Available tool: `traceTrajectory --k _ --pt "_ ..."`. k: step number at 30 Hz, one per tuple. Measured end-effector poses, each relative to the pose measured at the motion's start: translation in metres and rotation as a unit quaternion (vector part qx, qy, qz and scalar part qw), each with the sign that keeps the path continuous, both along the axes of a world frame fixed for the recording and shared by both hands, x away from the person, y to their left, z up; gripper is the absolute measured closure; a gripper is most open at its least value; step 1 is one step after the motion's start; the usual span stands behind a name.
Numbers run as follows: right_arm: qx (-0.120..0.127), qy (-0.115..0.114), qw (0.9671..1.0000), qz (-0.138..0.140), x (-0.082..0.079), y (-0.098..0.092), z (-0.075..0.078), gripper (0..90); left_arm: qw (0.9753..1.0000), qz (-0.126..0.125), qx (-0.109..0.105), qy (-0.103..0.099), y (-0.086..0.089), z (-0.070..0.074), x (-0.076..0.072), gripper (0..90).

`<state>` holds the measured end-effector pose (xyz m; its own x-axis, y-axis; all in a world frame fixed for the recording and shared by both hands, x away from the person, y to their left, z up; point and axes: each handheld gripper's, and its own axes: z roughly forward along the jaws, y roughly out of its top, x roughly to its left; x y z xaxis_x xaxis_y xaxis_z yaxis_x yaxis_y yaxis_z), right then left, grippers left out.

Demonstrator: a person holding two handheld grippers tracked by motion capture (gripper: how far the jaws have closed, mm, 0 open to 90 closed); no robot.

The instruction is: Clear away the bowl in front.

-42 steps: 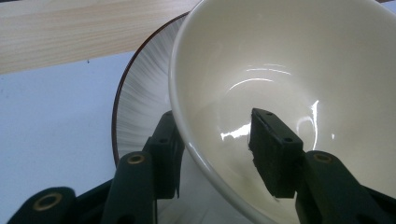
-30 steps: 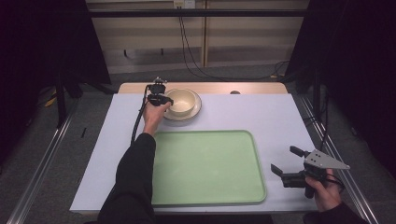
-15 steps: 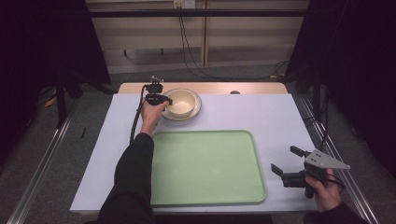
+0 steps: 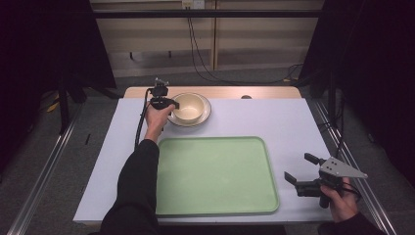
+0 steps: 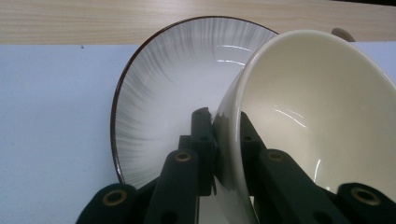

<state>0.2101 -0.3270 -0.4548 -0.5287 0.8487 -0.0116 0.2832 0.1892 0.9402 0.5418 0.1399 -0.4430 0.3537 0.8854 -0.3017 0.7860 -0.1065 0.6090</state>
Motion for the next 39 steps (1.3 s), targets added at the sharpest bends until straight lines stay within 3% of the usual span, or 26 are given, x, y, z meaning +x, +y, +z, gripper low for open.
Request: traceTrajectory --k 3,16,39 --pt "0.001 0.0 1.0 0.0 0.0 0.0 0.0 0.5 0.9999 0.009 -0.011 -0.004 0.001 0.003 -0.001 82.7" --pt "0.002 -0.003 1.0 0.0 -0.001 -0.001 0.001 0.5 0.9995 0.025 -0.014 -0.013 0.014 0.016 -0.006 82.7" --pt "0.004 -0.007 1.0 0.0 -0.001 -0.001 0.001 0.5 0.9992 0.013 -0.031 -0.021 0.038 0.034 -0.025 82.7"
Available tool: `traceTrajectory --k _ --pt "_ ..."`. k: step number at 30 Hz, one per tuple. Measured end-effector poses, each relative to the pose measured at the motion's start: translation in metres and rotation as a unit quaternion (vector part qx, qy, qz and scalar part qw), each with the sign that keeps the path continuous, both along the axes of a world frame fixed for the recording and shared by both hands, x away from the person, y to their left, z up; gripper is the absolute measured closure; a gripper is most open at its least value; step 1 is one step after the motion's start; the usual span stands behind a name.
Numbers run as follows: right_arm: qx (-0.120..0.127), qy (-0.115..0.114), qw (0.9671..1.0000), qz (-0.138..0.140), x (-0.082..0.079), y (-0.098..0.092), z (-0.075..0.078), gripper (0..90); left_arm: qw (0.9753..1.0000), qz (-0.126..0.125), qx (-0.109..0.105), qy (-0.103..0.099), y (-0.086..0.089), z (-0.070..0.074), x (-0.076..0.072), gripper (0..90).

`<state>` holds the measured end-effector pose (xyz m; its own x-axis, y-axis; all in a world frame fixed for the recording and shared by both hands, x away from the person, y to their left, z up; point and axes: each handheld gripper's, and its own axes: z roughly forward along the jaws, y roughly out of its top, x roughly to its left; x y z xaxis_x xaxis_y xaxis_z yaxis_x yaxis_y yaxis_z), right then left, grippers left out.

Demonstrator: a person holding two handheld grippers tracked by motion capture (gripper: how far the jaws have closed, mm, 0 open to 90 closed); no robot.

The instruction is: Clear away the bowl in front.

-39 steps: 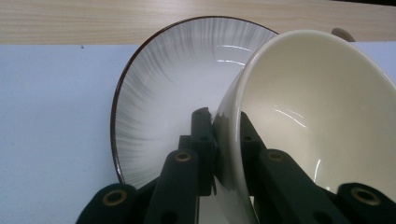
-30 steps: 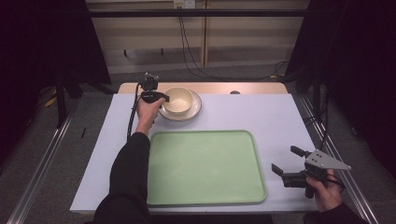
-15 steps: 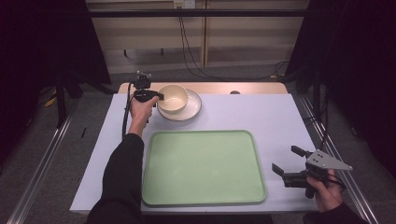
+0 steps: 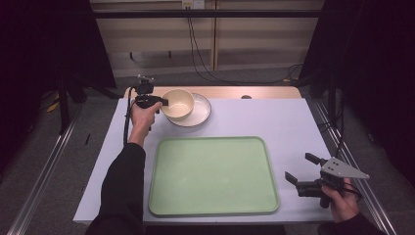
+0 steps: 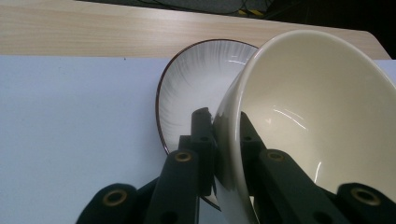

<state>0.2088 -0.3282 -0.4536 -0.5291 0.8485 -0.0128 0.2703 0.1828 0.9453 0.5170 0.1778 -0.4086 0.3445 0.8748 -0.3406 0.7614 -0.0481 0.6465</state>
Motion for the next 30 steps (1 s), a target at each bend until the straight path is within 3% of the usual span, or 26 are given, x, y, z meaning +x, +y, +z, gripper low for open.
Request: traceTrajectory --k 5,15,20,28,30 --pt "0.0 0.002 1.0 0.002 0.0 0.0 0.0 0.4 1.0 -0.002 0.0 -0.003 -0.001 0.004 -0.006 82.7" --pt "-0.003 -0.002 1.0 0.005 0.0 0.0 0.0 0.3 0.999 -0.043 -0.011 -0.007 -0.006 0.011 -0.017 82.7" --pt "-0.002 -0.002 1.0 0.005 0.0 0.0 0.0 0.3 0.9985 -0.051 -0.013 -0.009 -0.013 0.015 -0.021 82.8" --pt "-0.002 0.002 1.0 0.005 0.0 0.0 0.0 0.3 0.9975 -0.071 0.002 -0.006 -0.019 0.02 -0.027 82.7" --pt "-0.002 0.003 1.0 0.004 0.0 0.0 0.0 0.3 0.9975 -0.07 -0.007 -0.008 -0.022 0.02 -0.029 82.7"
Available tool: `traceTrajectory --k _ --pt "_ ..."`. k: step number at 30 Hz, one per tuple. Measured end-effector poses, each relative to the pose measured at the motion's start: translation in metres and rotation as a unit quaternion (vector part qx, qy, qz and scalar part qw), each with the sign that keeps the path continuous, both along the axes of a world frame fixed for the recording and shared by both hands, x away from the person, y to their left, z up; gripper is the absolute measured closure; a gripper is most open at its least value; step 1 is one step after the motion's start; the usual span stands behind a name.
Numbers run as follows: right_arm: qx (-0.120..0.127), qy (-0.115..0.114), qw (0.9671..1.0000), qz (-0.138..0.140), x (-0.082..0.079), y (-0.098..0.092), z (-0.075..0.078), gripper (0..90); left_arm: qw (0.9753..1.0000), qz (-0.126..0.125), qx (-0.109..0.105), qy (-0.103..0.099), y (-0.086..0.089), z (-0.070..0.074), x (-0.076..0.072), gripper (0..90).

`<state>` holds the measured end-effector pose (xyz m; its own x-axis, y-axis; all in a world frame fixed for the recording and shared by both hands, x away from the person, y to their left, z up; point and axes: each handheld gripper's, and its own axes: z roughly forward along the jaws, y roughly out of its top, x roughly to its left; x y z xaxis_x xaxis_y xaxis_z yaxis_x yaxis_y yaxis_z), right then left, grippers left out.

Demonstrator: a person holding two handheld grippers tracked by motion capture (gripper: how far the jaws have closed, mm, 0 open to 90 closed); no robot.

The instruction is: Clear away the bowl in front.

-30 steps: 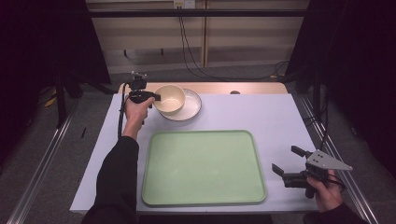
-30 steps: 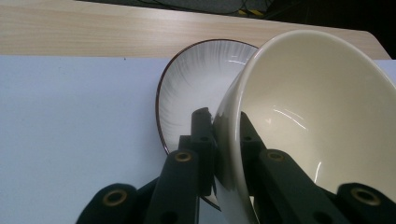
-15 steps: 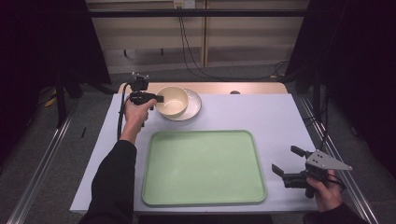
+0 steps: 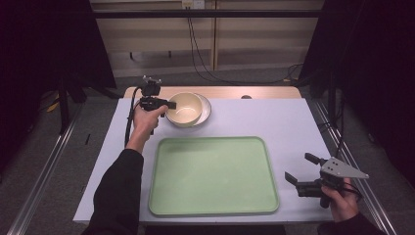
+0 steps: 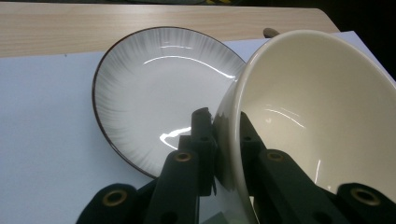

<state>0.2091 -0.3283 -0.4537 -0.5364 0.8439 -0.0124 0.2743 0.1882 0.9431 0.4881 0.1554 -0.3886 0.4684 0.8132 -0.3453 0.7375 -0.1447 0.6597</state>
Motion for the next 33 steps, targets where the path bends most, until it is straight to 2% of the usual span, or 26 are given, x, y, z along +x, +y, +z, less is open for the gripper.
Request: traceTrajectory --k 7,9,22,30,33 --pt "-0.002 -0.004 1.0 0.001 0.0 0.0 0.0 0.3 0.9998 -0.019 -0.005 0.003 -0.009 0.001 -0.003 82.7" --pt "-0.001 -0.005 1.0 0.001 0.0 0.0 0.0 0.3 0.9998 -0.019 0.002 0.006 -0.015 0.001 -0.006 82.7" --pt "-0.001 -0.006 1.0 0.002 0.0 0.0 0.0 0.3 0.999 -0.043 -0.008 0.008 -0.034 -0.001 -0.013 82.7" --pt "-0.002 -0.01 0.9999 0.001 0.0 0.0 0.0 0.3 0.9983 -0.057 -0.004 0.011 -0.045 0.0 -0.016 82.7" --pt "-0.001 -0.008 1.0 0.002 0.0 0.0 0.0 0.3 0.9984 -0.052 -0.017 0.012 -0.048 0.0 -0.017 82.7"
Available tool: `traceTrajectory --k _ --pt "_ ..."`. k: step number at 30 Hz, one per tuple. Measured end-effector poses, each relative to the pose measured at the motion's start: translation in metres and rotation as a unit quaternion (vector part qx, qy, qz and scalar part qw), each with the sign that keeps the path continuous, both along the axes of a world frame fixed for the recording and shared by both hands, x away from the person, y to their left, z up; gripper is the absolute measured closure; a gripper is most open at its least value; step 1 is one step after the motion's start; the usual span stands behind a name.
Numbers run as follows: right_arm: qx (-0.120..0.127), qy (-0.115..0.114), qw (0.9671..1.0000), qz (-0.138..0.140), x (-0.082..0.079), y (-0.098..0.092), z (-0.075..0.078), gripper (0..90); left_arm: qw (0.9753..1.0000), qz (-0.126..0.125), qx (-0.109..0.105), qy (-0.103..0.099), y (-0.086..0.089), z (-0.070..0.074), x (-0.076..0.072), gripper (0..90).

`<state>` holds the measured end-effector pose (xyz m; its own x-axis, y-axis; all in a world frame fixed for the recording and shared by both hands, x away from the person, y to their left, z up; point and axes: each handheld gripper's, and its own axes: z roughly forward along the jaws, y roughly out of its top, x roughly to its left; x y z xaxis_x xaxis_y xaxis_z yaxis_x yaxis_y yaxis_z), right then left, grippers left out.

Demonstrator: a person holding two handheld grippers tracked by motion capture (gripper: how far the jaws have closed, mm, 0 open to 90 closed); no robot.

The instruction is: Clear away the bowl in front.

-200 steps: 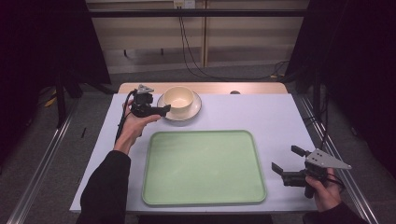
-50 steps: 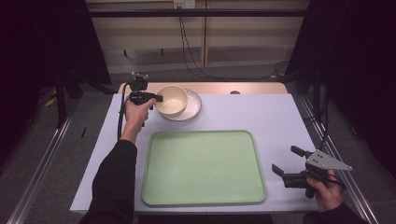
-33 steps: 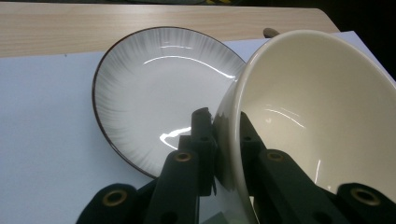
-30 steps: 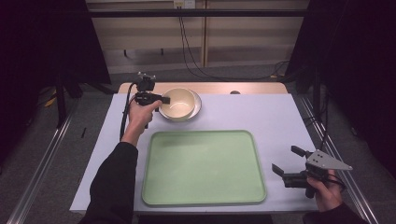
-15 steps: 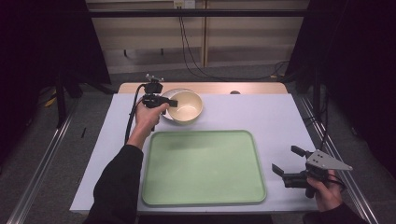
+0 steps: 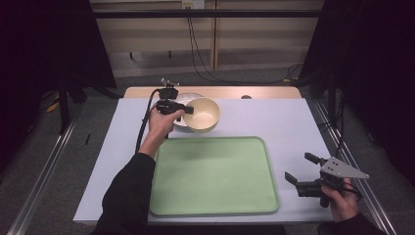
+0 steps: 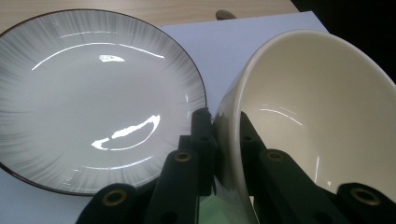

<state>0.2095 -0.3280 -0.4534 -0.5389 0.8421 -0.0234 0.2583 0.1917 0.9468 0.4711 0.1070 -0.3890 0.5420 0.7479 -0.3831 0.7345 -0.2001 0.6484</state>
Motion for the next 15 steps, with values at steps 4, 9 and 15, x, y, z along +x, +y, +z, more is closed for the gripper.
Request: traceTrajectory --k 4,9,15 --pt "0.0 0.0 1.0 0.0 0.0 0.0 0.0 0.3 1.0 -0.008 -0.003 0.002 -0.005 0.001 -0.002 82.7" --pt "-0.002 0.005 1.0 0.005 0.0 0.002 -0.001 0.3 0.9997 -0.023 0.004 0.0 -0.014 0.001 -0.007 82.7" --pt "-0.001 0.0 1.0 0.001 0.001 0.001 0.0 0.3 0.9994 -0.035 0.0 0.007 -0.027 -0.003 -0.011 82.7"
